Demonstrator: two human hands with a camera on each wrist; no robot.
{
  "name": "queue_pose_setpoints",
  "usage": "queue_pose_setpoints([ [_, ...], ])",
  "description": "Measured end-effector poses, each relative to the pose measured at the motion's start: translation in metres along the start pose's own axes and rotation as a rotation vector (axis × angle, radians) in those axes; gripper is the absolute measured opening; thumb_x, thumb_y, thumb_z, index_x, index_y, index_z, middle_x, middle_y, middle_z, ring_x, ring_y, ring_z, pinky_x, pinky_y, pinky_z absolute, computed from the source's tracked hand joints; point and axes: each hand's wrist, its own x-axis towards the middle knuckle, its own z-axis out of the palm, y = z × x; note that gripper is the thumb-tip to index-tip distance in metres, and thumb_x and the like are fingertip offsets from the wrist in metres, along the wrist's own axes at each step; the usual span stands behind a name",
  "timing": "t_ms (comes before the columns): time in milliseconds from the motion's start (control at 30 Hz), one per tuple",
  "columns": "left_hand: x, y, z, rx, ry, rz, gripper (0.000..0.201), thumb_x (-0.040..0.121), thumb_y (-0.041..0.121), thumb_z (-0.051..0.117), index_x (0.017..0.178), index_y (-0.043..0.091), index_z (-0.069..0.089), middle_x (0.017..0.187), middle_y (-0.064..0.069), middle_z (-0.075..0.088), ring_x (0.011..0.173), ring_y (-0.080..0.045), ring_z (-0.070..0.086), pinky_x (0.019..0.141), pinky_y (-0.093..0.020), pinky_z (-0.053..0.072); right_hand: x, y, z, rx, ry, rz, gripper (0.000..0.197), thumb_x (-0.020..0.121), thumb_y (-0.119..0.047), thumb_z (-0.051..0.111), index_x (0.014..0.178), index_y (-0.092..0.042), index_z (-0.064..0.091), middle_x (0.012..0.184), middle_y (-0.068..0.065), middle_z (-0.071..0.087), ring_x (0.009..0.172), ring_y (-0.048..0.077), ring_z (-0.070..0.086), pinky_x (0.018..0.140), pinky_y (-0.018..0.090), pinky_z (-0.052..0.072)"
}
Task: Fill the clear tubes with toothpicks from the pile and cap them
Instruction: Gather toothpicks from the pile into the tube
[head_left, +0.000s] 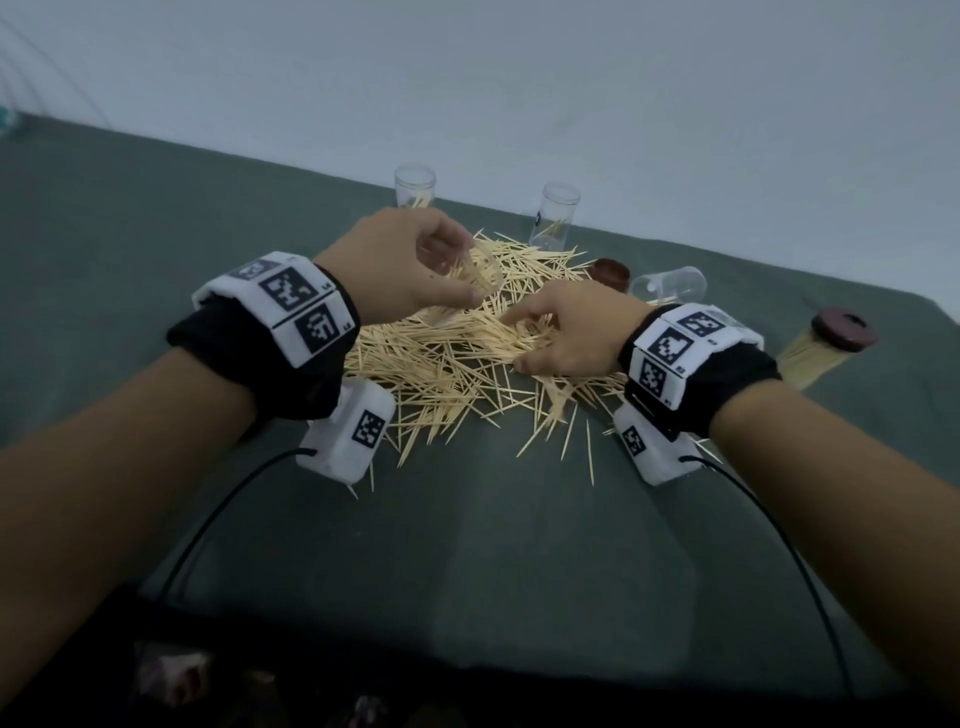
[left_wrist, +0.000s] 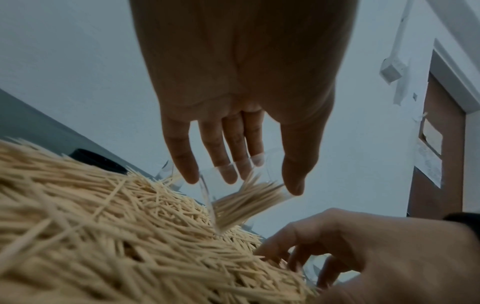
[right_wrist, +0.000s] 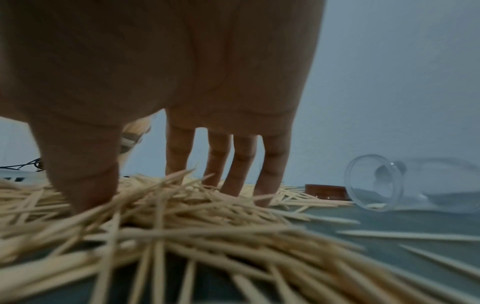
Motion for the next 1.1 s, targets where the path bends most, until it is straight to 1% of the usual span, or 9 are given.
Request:
queue_pose_setpoints([
  [133, -0.001, 0.003, 0.002, 0.001, -0.012, 0.012, 0.057, 0.072, 0.043, 0.081, 0.121, 0.023, 0.060, 0.106, 0.013, 0.065, 0.099, -0.003, 0.062, 0.088, -0.018, 0.047, -0.015, 0.011, 0.004, 0.036, 0.063, -0.022, 0.049, 0.086, -0.038, 0.069, 0.132, -0.041, 0.053, 0.137, -0.009, 0.055, 0.120, 0.013, 0.053, 0.103, 0.030, 0.040],
  [267, -0.002, 0.005, 0.004, 0.002, -0.020, 0.019, 0.058, 0.072, 0.044, 0.080, 0.122, 0.024, 0.060, 0.107, 0.013, 0.065, 0.100, -0.003, 0.062, 0.087, -0.017, 0.046, -0.029, 0.018, 0.001, 0.072, 0.068, 0.001, 0.076, 0.078, -0.051, 0.073, 0.144, -0.047, 0.034, 0.145, -0.006, 0.045, 0.126, 0.016, 0.048, 0.107, 0.036, 0.038],
  [400, -0.002, 0.004, 0.003, -0.009, -0.028, 0.015, 0.059, 0.071, 0.044, 0.080, 0.122, 0.024, 0.060, 0.108, 0.012, 0.065, 0.101, -0.004, 0.062, 0.091, -0.021, 0.048, -0.040, 0.027, -0.010, -0.007, -0.136, 0.199, 0.107, 0.063, -0.061, 0.078, 0.150, -0.042, 0.019, 0.156, -0.007, 0.028, 0.142, 0.023, 0.029, 0.113, 0.045, 0.027],
  [500, -0.001, 0.004, 0.003, -0.012, -0.033, 0.016, 0.059, 0.071, 0.045, 0.080, 0.122, 0.023, 0.060, 0.108, 0.012, 0.066, 0.101, -0.005, 0.063, 0.094, -0.025, 0.049, -0.043, 0.028, -0.007, -0.029, -0.139, 0.222, 0.097, 0.066, -0.055, 0.080, 0.148, -0.038, 0.030, 0.151, -0.006, 0.039, 0.135, 0.021, 0.040, 0.108, 0.041, 0.034],
  [567, -0.001, 0.004, 0.004, -0.018, -0.035, 0.018, 0.059, 0.070, 0.046, 0.080, 0.122, 0.024, 0.060, 0.107, 0.012, 0.066, 0.101, -0.005, 0.063, 0.095, -0.027, 0.050, -0.041, 0.024, -0.004, 0.014, -0.067, 0.184, 0.083, 0.073, -0.046, 0.080, 0.145, -0.035, 0.040, 0.140, -0.007, 0.052, 0.118, 0.013, 0.051, 0.099, 0.031, 0.038],
  [633, -0.001, 0.004, 0.004, -0.021, -0.037, 0.020, 0.059, 0.070, 0.046, 0.080, 0.121, 0.024, 0.060, 0.107, 0.012, 0.066, 0.101, -0.004, 0.063, 0.095, -0.027, 0.050, -0.037, 0.017, -0.003, 0.030, -0.008, 0.145, 0.071, 0.078, -0.038, 0.078, 0.141, -0.034, 0.046, 0.131, -0.006, 0.058, 0.107, 0.010, 0.052, 0.094, 0.027, 0.039],
  [767, -0.002, 0.003, 0.003, -0.024, -0.042, 0.019, 0.060, 0.070, 0.044, 0.081, 0.122, 0.024, 0.059, 0.108, 0.012, 0.066, 0.101, -0.004, 0.063, 0.094, -0.025, 0.050, -0.022, 0.006, 0.001, 0.046, 0.065, 0.071, 0.068, 0.079, -0.039, 0.077, 0.140, -0.035, 0.048, 0.134, -0.006, 0.058, 0.120, 0.015, 0.053, 0.102, 0.031, 0.040],
  [933, -0.001, 0.001, 0.000, -0.016, -0.028, 0.021, 0.060, 0.068, 0.046, 0.081, 0.121, 0.025, 0.060, 0.106, 0.013, 0.066, 0.098, -0.002, 0.063, 0.092, -0.024, 0.050, -0.009, -0.005, 0.004, -0.012, 0.058, 0.060, 0.071, 0.074, -0.059, 0.073, 0.136, -0.035, 0.051, 0.133, -0.006, 0.058, 0.122, 0.017, 0.053, 0.104, 0.038, 0.043],
  [1100, 0.000, 0.000, -0.001, -0.013, -0.014, 0.016, 0.059, 0.068, 0.047, 0.081, 0.119, 0.026, 0.061, 0.104, 0.013, 0.066, 0.097, -0.002, 0.063, 0.091, -0.022, 0.049, -0.007, -0.008, 0.005, -0.012, 0.084, 0.045, 0.057, 0.082, -0.046, 0.072, 0.135, -0.032, 0.054, 0.129, 0.000, 0.060, 0.117, 0.018, 0.056, 0.098, 0.030, 0.043],
])
